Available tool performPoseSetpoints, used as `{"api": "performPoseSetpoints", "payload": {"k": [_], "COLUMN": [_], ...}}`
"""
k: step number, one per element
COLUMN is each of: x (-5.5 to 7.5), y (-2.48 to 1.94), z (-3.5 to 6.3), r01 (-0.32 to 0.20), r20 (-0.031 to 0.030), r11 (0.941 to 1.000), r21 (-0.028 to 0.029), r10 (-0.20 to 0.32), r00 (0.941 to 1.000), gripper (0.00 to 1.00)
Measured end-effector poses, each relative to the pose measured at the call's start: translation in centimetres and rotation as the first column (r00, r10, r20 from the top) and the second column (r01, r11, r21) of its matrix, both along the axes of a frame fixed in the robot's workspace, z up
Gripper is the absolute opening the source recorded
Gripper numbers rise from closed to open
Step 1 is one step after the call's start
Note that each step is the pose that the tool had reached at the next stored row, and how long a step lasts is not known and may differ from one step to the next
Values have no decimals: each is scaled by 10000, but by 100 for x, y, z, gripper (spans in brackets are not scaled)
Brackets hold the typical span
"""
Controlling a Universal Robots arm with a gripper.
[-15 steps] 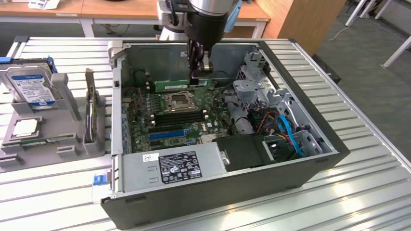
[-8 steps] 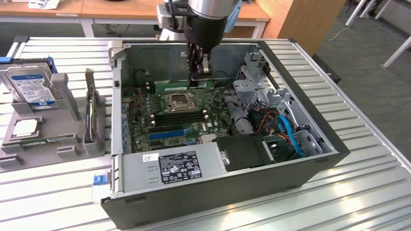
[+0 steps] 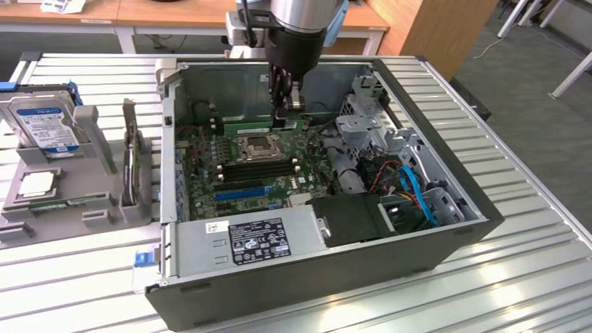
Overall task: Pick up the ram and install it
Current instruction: 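Insert the ram into the slot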
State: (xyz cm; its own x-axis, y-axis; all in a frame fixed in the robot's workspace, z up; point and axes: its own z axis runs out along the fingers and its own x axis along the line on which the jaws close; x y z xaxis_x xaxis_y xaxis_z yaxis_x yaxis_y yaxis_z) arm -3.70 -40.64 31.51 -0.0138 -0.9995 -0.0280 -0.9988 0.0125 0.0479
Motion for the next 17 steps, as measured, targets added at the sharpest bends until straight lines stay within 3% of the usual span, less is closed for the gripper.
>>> {"api": "performPoseSetpoints", "payload": {"k": [17], "x": [0], "y": [0], "z": [-115], "r01": [0], "r20": [0], "r11": [10000], "r21": [0], "r10": [0], "r00": [10000], "gripper": [12]}}
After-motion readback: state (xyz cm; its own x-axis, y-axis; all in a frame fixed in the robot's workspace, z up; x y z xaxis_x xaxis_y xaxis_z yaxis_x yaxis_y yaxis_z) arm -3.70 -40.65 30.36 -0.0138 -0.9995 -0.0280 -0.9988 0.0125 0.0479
